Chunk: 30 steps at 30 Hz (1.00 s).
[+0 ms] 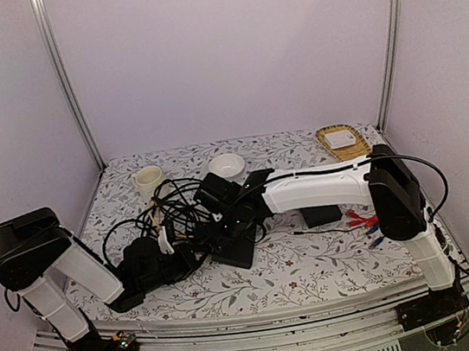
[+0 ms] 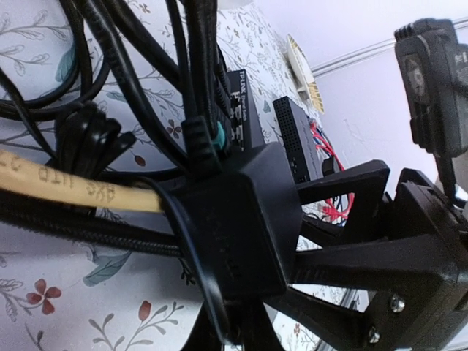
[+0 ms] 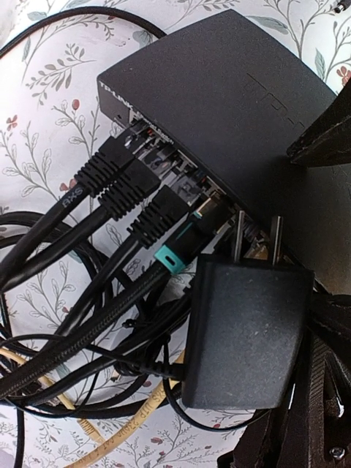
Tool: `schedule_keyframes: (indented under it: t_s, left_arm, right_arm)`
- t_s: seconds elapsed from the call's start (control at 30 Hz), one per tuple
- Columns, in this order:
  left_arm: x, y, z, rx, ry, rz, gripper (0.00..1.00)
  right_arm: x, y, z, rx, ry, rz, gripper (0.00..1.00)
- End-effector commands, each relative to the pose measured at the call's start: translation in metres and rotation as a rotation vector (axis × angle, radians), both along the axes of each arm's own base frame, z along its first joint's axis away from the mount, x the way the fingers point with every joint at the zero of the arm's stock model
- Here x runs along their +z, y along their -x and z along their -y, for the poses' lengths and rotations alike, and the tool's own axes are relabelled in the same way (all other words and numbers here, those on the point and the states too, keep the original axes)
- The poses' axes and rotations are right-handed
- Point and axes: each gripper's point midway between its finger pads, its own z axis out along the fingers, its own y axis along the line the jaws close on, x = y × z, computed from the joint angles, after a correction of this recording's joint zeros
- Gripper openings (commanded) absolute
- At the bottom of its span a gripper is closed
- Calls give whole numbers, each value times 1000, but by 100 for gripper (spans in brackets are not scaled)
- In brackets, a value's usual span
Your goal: Pull the plug from the switch port
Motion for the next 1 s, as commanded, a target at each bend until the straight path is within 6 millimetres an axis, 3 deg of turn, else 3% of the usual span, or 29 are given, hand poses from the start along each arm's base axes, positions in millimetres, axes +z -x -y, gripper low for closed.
schedule_keyframes:
  t_s: [0.0, 0.37, 0.57, 0.83, 0.97]
  left_arm:
    - [40, -19, -16, 128, 99, 112, 0]
    - [32, -22, -21, 172, 91, 90, 0]
    - [30, -13, -25, 147, 71, 74, 0]
    - [33, 1, -59, 205, -87, 54, 0]
    - [32, 4, -59, 169, -144, 50, 0]
  right_arm:
    - [-62, 12, 81, -52, 313, -119, 60]
    - [-62, 12, 80, -70, 279, -145, 60]
    - [-46, 1, 71, -85, 226, -130, 60]
    - [-22, -4, 61, -87, 143, -98, 61]
    - [-12, -5, 56, -82, 109, -84, 62]
